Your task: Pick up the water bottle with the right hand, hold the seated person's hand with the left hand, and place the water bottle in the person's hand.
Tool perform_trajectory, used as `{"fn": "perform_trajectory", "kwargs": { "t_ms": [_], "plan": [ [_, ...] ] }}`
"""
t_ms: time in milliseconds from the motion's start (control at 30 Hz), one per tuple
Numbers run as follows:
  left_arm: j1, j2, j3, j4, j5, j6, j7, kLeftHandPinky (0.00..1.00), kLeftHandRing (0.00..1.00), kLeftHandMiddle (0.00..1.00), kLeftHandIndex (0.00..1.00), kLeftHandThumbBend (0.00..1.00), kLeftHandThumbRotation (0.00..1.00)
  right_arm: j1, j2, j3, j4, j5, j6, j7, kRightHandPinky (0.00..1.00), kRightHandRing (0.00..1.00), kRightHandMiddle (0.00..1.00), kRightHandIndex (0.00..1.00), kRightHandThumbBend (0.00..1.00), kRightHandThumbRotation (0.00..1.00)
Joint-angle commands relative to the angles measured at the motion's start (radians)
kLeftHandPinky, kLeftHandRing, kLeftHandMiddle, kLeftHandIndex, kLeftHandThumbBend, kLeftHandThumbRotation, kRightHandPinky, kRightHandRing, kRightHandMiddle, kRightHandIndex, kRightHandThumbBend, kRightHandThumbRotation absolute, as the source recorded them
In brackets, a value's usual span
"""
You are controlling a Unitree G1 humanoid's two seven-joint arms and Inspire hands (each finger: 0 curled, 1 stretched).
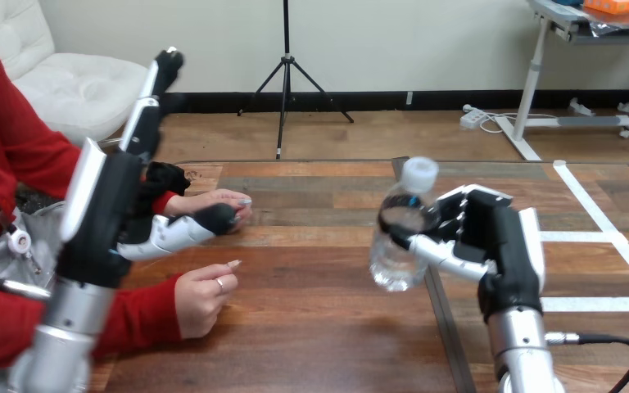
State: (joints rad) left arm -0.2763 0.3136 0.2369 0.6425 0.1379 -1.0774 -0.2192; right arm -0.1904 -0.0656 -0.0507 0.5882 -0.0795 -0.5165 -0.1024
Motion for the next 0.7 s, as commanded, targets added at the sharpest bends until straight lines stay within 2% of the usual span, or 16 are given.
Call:
{"fn": "perform_trajectory", "kwargs": {
  "t_ms": [0,133,200,300,400,500,600,667],
  "plan": [
    [-0.035,0.074,0.003,-0.069,0.028,0.040,0.026,0.98,1.00,1.00,1.00,1.00,0.75,-0.029,0.021,0.015,-0.103,-0.004,-0.009,-0.003,0.24,0.27,0.32,0.32,0.68,0.00],
    [-0.028,0.101,-0.007,-0.082,0.013,0.067,0.020,0.99,1.00,1.00,1.00,1.00,0.74,-0.016,0.028,0.026,-0.121,-0.004,-0.003,0.002,0.23,0.26,0.31,0.31,0.68,0.00],
    [-0.030,0.113,-0.010,-0.078,0.000,0.063,0.016,0.98,1.00,1.00,1.00,1.00,0.74,-0.008,0.032,0.031,-0.129,-0.007,-0.003,0.004,0.22,0.26,0.31,0.31,0.69,0.00],
    [-0.023,0.135,-0.016,-0.095,-0.015,0.094,0.002,0.96,1.00,1.00,1.00,1.00,0.73,0.005,0.039,0.040,-0.149,-0.018,0.005,-0.001,0.21,0.24,0.30,0.31,0.68,0.00],
    [-0.017,0.162,-0.011,-0.107,0.027,0.104,0.022,0.94,1.00,1.00,1.00,1.00,0.74,0.018,0.040,0.050,-0.174,-0.030,0.027,-0.002,0.20,0.24,0.29,0.31,0.68,0.00],
    [-0.016,0.179,-0.020,-0.106,-0.010,0.113,-0.006,0.94,1.00,1.00,1.00,1.00,0.74,0.028,0.031,0.063,-0.187,-0.074,0.033,-0.020,0.20,0.24,0.29,0.31,0.69,0.00],
    [-0.025,0.202,-0.026,-0.086,0.003,0.087,-0.006,0.94,1.00,1.00,1.00,1.00,0.74,0.030,0.038,0.059,-0.177,-0.041,0.010,0.007,0.19,0.23,0.29,0.30,0.68,0.00],
    [-0.028,0.215,-0.031,-0.076,-0.008,0.087,-0.019,0.95,1.00,1.00,1.00,1.00,0.74,0.038,0.051,0.059,-0.194,0.002,0.030,0.039,0.18,0.23,0.29,0.30,0.67,0.00]
  ]
}}
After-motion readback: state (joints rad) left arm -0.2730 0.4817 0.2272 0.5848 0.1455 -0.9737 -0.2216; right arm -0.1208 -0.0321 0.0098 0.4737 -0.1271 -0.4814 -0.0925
